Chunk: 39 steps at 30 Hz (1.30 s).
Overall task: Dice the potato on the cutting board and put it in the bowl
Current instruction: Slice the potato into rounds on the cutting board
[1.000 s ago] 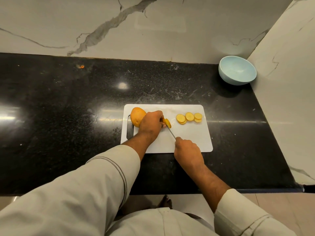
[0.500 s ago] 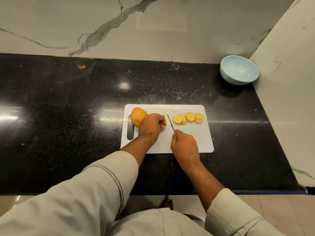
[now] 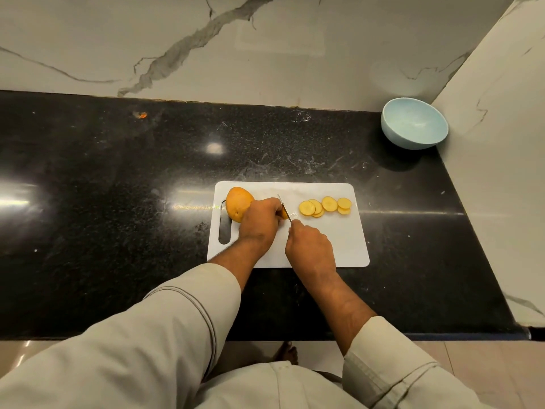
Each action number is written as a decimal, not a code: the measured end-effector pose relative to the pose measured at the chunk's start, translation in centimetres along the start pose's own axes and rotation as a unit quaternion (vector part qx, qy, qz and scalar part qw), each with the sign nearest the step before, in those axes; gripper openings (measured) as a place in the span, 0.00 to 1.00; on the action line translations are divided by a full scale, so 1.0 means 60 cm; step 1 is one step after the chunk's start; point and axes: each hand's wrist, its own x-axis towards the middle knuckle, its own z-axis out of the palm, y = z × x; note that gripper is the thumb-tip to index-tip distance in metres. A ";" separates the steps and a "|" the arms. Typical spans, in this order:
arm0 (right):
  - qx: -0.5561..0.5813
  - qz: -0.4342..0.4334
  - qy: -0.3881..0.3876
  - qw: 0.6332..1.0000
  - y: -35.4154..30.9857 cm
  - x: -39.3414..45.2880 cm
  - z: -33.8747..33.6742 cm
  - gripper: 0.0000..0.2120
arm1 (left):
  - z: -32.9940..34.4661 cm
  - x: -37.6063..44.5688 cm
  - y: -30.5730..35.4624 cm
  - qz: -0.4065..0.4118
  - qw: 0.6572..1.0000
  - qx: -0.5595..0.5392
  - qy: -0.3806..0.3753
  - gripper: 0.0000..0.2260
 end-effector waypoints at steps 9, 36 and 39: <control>-0.011 -0.008 -0.001 1.000 -0.004 0.003 0.003 0.10 | 0.005 0.001 0.001 0.017 0.999 0.050 0.004 0.08; 0.029 -0.020 -0.027 0.999 -0.012 0.034 -0.004 0.09 | -0.006 0.009 -0.005 0.053 0.994 0.097 -0.017 0.08; 0.001 -0.029 -0.029 0.999 -0.001 0.024 0.001 0.09 | -0.006 0.011 -0.003 0.046 0.994 0.093 -0.017 0.07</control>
